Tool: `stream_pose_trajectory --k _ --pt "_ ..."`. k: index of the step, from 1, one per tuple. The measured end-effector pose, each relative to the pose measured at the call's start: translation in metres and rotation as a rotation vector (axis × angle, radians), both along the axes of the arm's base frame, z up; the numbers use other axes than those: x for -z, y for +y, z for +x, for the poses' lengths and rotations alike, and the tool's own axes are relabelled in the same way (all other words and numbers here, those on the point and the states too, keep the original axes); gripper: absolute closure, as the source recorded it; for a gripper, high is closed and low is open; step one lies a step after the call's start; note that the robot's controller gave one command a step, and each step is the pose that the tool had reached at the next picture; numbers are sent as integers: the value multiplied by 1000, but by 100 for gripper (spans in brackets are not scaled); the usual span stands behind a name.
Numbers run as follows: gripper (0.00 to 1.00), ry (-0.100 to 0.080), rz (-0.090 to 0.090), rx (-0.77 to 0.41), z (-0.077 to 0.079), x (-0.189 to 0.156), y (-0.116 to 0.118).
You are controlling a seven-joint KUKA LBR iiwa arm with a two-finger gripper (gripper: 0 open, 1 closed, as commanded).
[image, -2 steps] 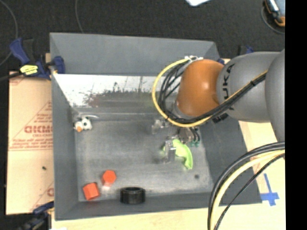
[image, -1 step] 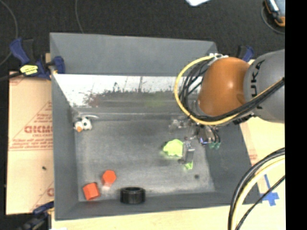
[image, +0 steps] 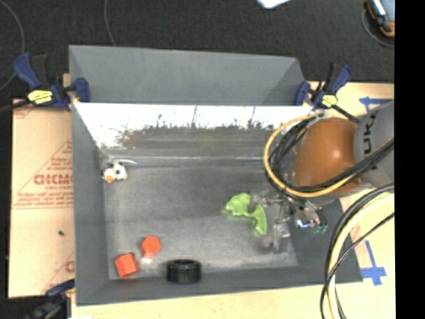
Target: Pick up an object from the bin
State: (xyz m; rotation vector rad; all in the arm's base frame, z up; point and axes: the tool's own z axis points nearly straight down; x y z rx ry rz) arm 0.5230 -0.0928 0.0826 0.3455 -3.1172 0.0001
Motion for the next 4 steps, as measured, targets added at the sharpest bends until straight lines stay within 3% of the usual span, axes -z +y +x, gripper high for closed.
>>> stream_pose_trajectory --k 1,2,3,4 --pt "0 -13 1 320 19 -16 30" --pt "100 -5 1 -144 93 -8 34" --pt "100 -4 2 -143 93 -8 34" --pt "100 -5 2 -68 82 -93 39"
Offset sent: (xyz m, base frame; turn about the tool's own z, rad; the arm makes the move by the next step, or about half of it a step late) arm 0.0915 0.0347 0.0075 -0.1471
